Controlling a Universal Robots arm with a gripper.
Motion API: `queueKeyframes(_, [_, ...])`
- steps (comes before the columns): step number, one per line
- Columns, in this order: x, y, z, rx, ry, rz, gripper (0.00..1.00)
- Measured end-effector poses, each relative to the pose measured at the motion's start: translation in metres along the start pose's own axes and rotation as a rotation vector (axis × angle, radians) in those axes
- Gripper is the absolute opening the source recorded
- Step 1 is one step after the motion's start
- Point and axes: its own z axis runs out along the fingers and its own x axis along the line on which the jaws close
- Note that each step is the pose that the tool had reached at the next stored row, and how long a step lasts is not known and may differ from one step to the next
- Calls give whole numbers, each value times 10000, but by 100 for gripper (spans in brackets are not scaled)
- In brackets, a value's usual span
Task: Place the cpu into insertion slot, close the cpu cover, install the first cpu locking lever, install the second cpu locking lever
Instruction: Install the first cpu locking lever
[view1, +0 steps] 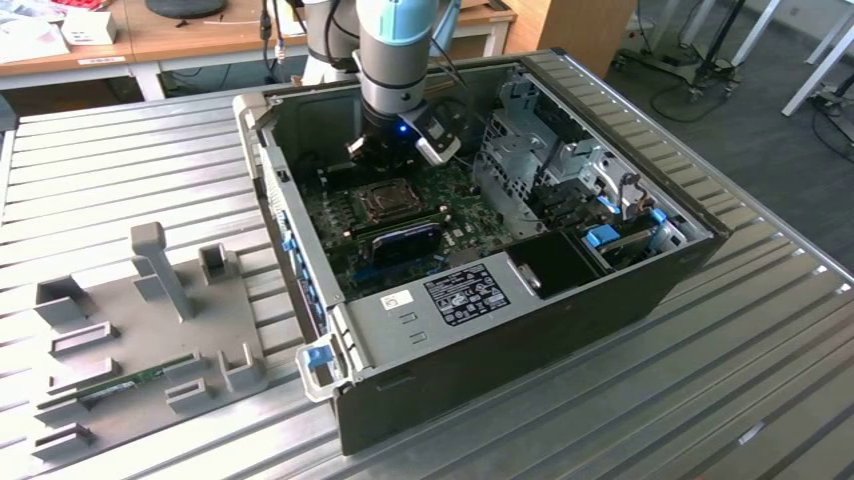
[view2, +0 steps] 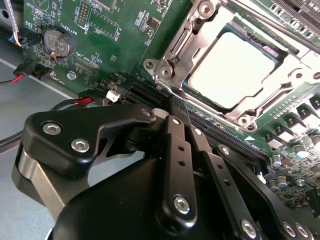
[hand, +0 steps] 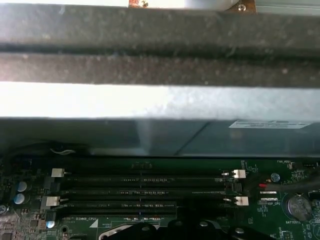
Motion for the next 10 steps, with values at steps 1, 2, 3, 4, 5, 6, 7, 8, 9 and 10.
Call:
queueKeyframes(1, [0, -3, 2, -2, -5, -1, 11])
queueKeyframes(2, [0, -5, 3, -5, -12, -2, 11])
queueKeyframes(3, [1, -7, 5, -10, -20, -2, 11])
queueKeyframes(4, [1, -8, 7, -17, -29, -4, 11])
queueKeyframes(5, [1, -10, 7, -25, -37, -6, 11])
queueKeyframes(6, [1, -10, 8, -36, -47, -8, 11])
queueKeyframes(7, [2, -11, 9, -50, -57, -9, 11])
queueKeyframes(8, [2, -12, 10, -65, -67, -10, 11])
queueKeyframes(9, [2, -12, 12, -83, -78, -11, 11])
queueKeyframes(10, [2, -13, 13, -105, -91, -11, 11])
